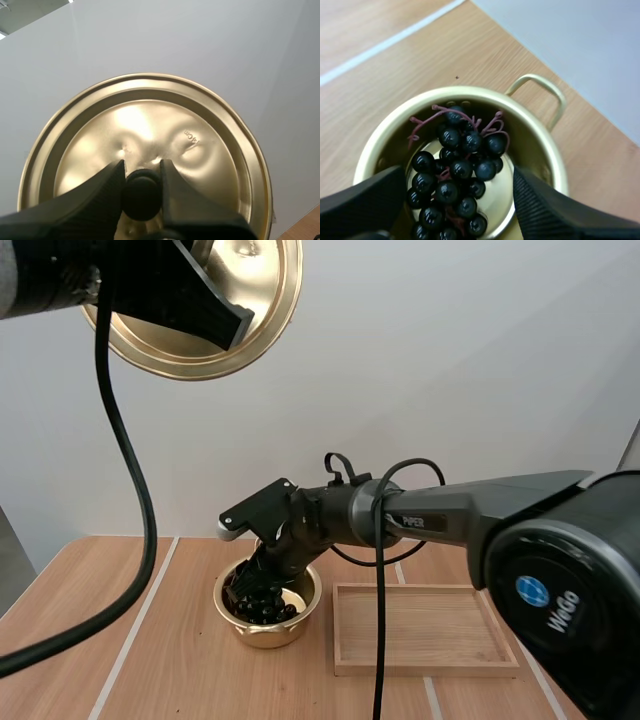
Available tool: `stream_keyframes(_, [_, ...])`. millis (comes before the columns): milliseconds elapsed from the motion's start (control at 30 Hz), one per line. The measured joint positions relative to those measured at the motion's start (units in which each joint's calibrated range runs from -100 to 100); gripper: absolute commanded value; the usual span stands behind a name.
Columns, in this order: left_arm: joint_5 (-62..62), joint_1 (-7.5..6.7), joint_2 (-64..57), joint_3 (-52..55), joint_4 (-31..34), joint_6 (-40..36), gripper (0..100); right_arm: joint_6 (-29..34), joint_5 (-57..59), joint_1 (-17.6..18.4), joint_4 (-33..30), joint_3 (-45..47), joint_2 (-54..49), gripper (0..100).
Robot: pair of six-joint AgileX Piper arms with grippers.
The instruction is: Open the lid, put the grape in the pot, and close it
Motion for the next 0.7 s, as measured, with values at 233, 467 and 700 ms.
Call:
stream_keyframes(233, [-1.17, 0.0, 0.0, 0.0, 0.0, 0.0, 0, 0.0, 14.01, -2.23, -0.12, -0.11, -11.56, 0])
stream_keyframes(467, [0.7, 0.0, 0.0, 0.0, 0.0, 0.0, 0, 0.1, 28.69, -6.5, -0.12, 0.76, -23.91, 0])
stream_keyframes(700, [7.66, 0.0, 0.0, 0.0, 0.0, 0.0, 0, 0.1, 36.62, -8.74, -0.12, 5.34, -39.24, 0])
